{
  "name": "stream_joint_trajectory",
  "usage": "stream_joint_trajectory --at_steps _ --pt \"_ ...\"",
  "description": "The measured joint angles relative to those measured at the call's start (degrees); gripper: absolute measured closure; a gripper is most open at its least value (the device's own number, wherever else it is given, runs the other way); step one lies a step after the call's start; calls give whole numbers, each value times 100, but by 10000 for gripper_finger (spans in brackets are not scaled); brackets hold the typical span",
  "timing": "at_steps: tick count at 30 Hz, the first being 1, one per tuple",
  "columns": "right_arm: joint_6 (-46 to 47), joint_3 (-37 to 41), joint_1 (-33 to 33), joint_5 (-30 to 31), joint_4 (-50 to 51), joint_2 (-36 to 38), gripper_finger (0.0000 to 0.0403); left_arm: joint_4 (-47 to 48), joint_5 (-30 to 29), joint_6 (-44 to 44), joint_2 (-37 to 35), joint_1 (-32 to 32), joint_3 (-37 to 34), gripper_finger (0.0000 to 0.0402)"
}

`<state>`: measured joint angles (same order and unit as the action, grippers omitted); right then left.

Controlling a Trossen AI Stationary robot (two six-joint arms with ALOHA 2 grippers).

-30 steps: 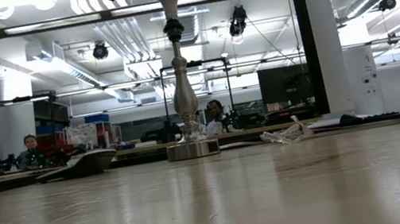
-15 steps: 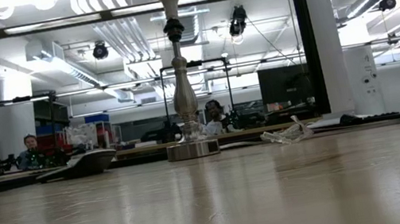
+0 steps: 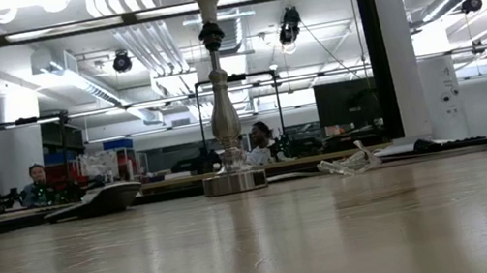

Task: Screw lightbulb
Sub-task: Insert the lightbulb into the table lamp

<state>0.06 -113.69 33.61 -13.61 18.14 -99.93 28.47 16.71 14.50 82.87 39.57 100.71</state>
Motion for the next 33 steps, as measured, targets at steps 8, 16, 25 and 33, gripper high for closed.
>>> stream_joint_trajectory --at_steps 8,16,25,33 --pt "13 32 -5 13 -30 1 403 158 -469 149 -9 2 0 380" --pt "144 48 -104 5 -178 -1 403 173 -702 151 -15 7 -24 380" --pt "231 50 -177 -45 -202 -3 403 101 -743 151 -7 26 -33 380" --pt "287 11 -191 -33 -215 -3 403 119 -741 111 -64 28 -35 380"
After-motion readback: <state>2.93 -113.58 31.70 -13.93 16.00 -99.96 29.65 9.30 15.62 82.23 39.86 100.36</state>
